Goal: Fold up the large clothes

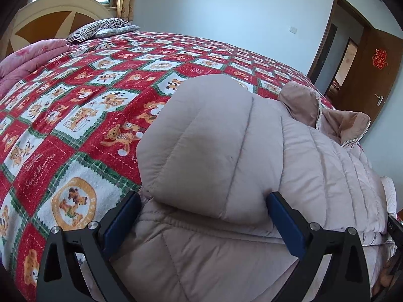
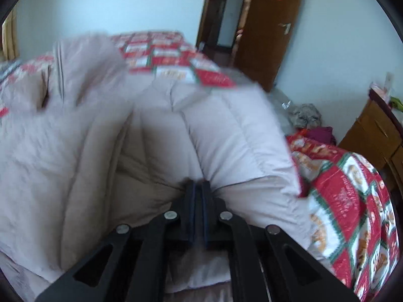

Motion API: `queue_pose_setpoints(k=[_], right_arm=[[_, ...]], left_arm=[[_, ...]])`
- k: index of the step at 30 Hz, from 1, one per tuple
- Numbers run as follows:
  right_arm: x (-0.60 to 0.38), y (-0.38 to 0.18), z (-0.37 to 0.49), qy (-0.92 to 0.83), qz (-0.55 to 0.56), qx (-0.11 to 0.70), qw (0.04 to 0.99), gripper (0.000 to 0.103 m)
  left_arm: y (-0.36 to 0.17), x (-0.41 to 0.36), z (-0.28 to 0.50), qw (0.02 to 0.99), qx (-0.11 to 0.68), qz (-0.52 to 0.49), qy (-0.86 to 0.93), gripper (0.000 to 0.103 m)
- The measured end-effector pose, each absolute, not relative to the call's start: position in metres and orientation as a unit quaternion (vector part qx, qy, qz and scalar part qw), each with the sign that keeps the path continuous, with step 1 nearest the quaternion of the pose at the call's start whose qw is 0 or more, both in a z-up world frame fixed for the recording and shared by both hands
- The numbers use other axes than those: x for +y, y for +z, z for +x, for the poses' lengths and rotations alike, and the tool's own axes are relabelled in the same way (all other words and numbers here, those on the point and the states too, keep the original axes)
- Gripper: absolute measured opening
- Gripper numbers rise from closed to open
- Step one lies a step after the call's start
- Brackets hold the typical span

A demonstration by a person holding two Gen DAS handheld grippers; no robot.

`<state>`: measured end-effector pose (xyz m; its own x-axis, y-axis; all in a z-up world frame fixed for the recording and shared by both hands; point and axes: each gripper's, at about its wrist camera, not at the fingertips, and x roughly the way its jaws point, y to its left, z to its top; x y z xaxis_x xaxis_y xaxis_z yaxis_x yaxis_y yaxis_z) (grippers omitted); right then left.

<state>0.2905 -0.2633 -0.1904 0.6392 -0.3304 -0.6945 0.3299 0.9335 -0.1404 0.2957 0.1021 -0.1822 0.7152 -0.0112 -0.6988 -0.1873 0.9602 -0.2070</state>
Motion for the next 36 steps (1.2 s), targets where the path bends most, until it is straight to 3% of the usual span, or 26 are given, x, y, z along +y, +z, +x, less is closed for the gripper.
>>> queue_pose_setpoints(k=[2, 4, 5, 6, 8, 10, 13, 14, 17, 18, 23, 27, 30, 36], right_arm=[[-0.268, -0.185, 0.285, -0.174, 0.023, 0.376, 0.91, 0.012], [-0.28, -0.169, 0.27, -0.146, 0.092, 0.342, 0.924, 0.035], [-0.287, -0.156, 0.259, -0.13, 0.14, 0.312, 0.931, 0.067], [-0.29, -0.146, 0.251, -0.119, 0.166, 0.287, 0.936, 0.091], [-0.283, -0.135, 0.249, -0.091, 0.176, 0.279, 0.94, 0.098], [-0.27, -0.138, 0.265, -0.075, 0.154, 0.321, 0.931, 0.093], [-0.246, -0.167, 0.289, -0.05, 0.124, 0.404, 0.905, 0.058], [-0.233, -0.18, 0.293, -0.033, 0.101, 0.418, 0.902, 0.037], [-0.207, -0.175, 0.284, -0.064, -0.011, 0.395, 0.916, 0.014], [-0.21, -0.174, 0.284, -0.073, -0.015, 0.388, 0.918, 0.01], [-0.23, -0.179, 0.285, -0.108, -0.015, 0.394, 0.913, 0.01], [-0.225, -0.181, 0.273, -0.127, -0.022, 0.401, 0.907, 0.01], [-0.228, -0.167, 0.238, -0.102, 0.028, 0.396, 0.912, 0.01], [-0.22, -0.191, 0.22, -0.111, -0.013, 0.416, 0.902, 0.01]], left_arm=[[-0.182, 0.104, 0.294, 0.916, 0.373, -0.137, 0.047, 0.101], [-0.182, 0.104, 0.293, 0.917, 0.371, -0.138, 0.047, 0.1], [-0.182, 0.104, 0.293, 0.917, 0.371, -0.137, 0.048, 0.1], [-0.182, 0.103, 0.293, 0.917, 0.372, -0.135, 0.049, 0.1], [-0.182, 0.102, 0.293, 0.918, 0.371, -0.131, 0.05, 0.1], [-0.182, 0.101, 0.293, 0.918, 0.372, -0.127, 0.051, 0.101], [-0.18, 0.102, 0.291, 0.917, 0.372, -0.133, 0.053, 0.1], [-0.177, 0.103, 0.288, 0.917, 0.37, -0.139, 0.051, 0.1], [-0.161, 0.11, 0.283, 0.922, 0.358, -0.146, 0.032, 0.1], [-0.154, 0.113, 0.283, 0.925, 0.351, -0.143, 0.04, 0.1], [-0.131, 0.128, 0.312, 0.924, 0.341, -0.128, 0.113, 0.1], [-0.157, 0.12, 0.348, 0.899, 0.402, -0.073, 0.158, 0.1], [-0.17, 0.123, 0.34, 0.902, 0.404, -0.077, 0.135, 0.1], [-0.181, 0.116, 0.339, 0.9, 0.409, -0.031, 0.145, 0.102]])
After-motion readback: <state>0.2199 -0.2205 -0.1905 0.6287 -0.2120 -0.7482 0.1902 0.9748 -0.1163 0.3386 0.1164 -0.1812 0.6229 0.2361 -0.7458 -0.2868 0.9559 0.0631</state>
